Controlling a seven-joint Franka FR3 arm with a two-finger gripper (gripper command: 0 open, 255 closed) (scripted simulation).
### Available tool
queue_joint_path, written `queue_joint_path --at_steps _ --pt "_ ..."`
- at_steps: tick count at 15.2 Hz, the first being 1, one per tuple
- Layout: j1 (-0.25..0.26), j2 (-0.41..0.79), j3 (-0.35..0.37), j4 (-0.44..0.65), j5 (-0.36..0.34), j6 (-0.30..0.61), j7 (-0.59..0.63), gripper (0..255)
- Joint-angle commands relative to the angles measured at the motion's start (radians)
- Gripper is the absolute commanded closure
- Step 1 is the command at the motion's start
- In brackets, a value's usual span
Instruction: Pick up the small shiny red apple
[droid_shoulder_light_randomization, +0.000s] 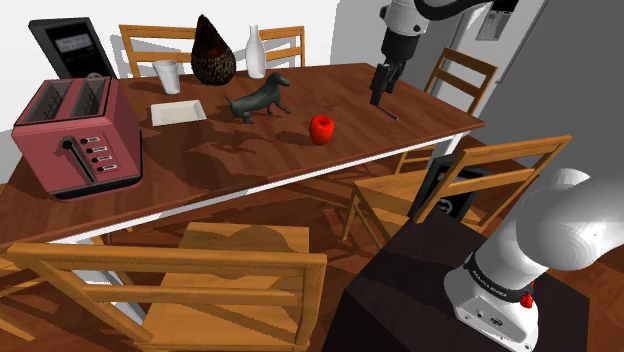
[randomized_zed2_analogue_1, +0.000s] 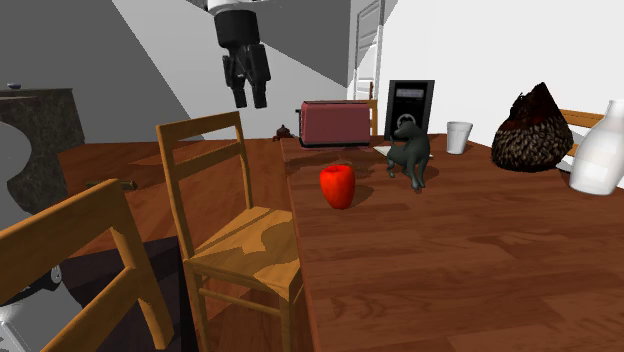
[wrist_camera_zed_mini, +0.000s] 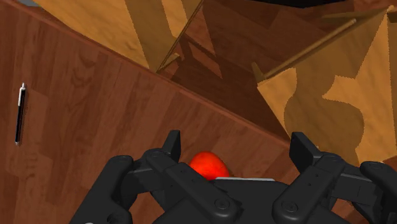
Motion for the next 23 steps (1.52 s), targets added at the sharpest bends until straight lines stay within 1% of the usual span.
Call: queue_joint_path --at_steps 1,5,9,15,16,23 --pt "0.001 0.071 -0.002 0.03 -0.001 0.046 -0.003 0" --pt "0.003 0.216 -0.006 0.105 -0.003 0.124 -0.009 0" --pt "0.004 0.364 -0.008 0.201 -0.002 0.185 -0.016 0" --pt "0.004 0.591 -0.008 0.387 0.001 0.238 -0.027 0" --pt "0.003 0.607 -0.008 0.402 0.001 0.24 -0.028 0" --pt "0.003 0.638 -0.009 0.338 -0.001 0.335 -0.021 0"
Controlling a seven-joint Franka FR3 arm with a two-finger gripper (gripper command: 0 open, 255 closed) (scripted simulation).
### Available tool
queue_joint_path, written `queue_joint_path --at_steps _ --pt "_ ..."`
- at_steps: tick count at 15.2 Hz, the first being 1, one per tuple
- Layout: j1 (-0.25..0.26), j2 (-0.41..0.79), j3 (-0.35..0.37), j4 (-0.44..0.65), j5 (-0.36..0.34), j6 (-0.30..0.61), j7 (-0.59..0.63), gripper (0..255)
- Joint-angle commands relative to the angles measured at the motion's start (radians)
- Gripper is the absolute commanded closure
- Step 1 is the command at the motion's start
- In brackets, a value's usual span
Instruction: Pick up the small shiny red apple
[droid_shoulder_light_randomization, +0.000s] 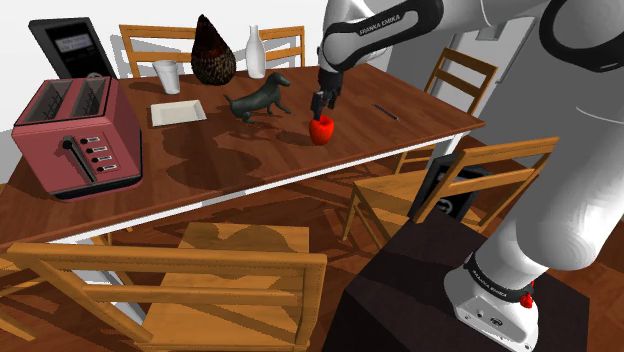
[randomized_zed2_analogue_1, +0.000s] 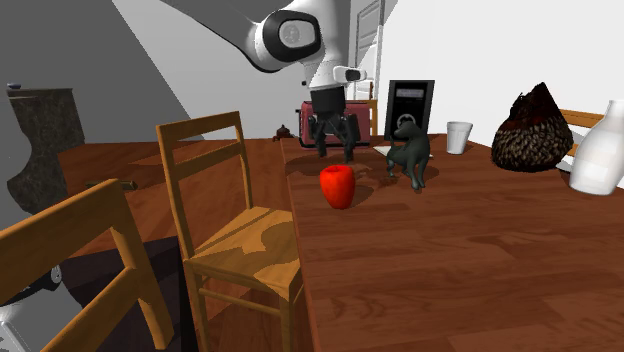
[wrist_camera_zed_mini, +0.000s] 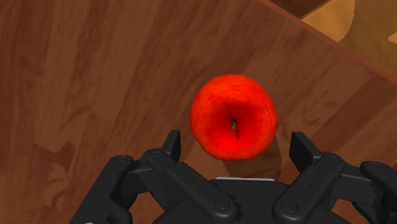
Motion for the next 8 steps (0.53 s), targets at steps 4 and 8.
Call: queue_joint_path --at_steps 4,8 --pt "0.0 0.011 0.0 -0.007 0.0 0.018 0.002 255" --pt "0.001 0.01 0.0 -0.007 -0.001 0.017 0.003 255"
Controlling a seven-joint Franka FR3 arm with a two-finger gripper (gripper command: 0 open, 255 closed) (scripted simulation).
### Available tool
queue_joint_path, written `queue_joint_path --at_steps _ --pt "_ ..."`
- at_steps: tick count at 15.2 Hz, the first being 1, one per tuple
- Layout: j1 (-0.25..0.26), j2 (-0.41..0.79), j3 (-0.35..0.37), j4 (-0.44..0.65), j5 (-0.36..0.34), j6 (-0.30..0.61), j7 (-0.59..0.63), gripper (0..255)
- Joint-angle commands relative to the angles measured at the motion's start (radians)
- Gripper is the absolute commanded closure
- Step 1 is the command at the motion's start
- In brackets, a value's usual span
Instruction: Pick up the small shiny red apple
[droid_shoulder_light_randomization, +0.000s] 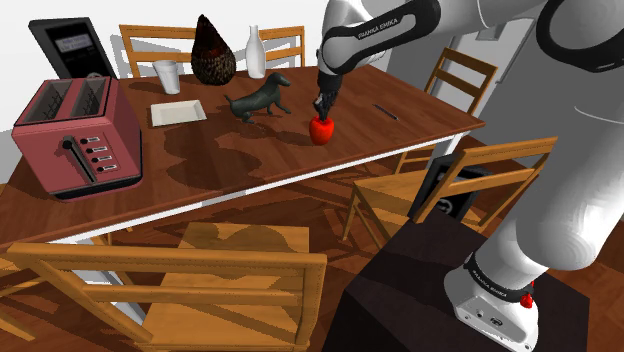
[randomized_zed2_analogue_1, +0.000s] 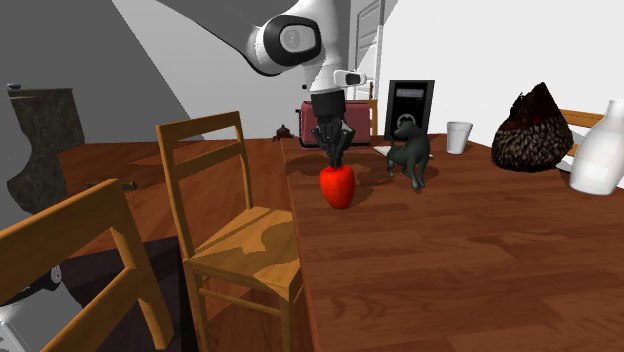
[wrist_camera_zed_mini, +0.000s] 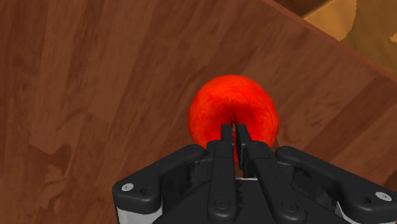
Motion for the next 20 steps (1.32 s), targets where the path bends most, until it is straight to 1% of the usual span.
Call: queue_joint_path --at_steps 1,4,19,20 --pt "0.0 0.0 0.0 0.0 0.0 0.0 0.0 255" --pt "-0.001 -0.001 0.0 -0.003 0.0 0.002 -0.001 255" --pt "0.001 -0.051 0.001 0.136 0.005 -0.187 -0.015 255" --pt "0.001 -0.052 0.001 0.138 0.005 -0.189 -0.015 255"
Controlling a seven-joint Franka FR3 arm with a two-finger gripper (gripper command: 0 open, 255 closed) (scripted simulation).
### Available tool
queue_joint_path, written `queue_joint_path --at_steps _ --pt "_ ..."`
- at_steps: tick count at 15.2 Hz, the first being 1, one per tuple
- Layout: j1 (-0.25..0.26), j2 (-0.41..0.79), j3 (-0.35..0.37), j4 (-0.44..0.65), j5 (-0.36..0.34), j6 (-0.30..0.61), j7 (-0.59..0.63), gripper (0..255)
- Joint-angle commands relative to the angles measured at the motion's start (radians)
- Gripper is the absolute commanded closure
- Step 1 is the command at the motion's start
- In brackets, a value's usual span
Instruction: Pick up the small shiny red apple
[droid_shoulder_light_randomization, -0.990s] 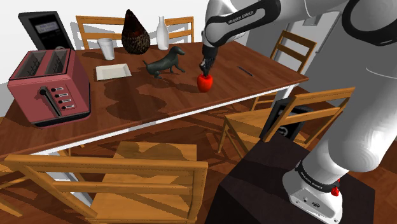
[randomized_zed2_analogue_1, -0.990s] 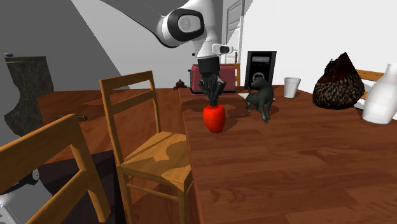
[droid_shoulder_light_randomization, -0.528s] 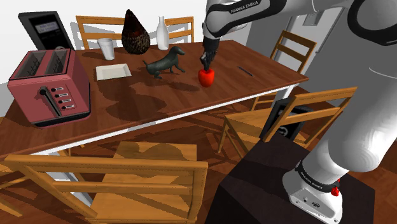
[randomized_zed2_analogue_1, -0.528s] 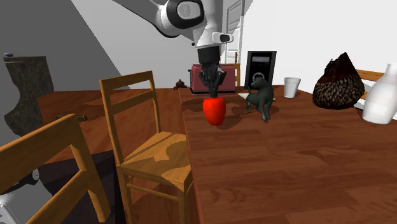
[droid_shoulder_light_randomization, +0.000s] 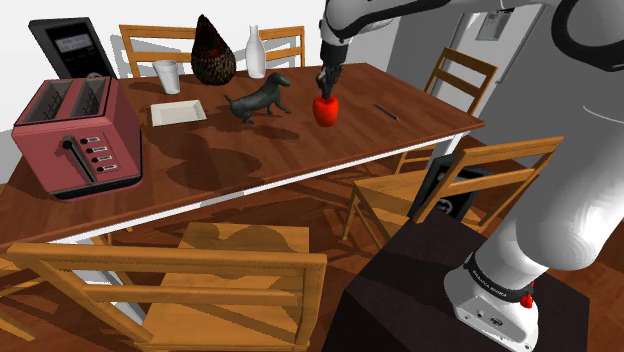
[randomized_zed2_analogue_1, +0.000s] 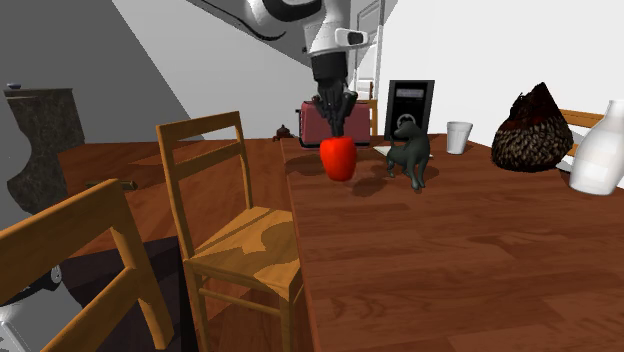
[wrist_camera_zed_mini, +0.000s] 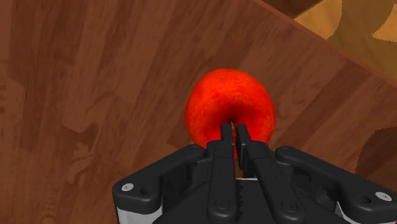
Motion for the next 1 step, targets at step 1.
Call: queue_joint_path --at_steps 1 --pt "0.001 -0.004 0.0 0.003 0.0 -0.007 0.001 255"
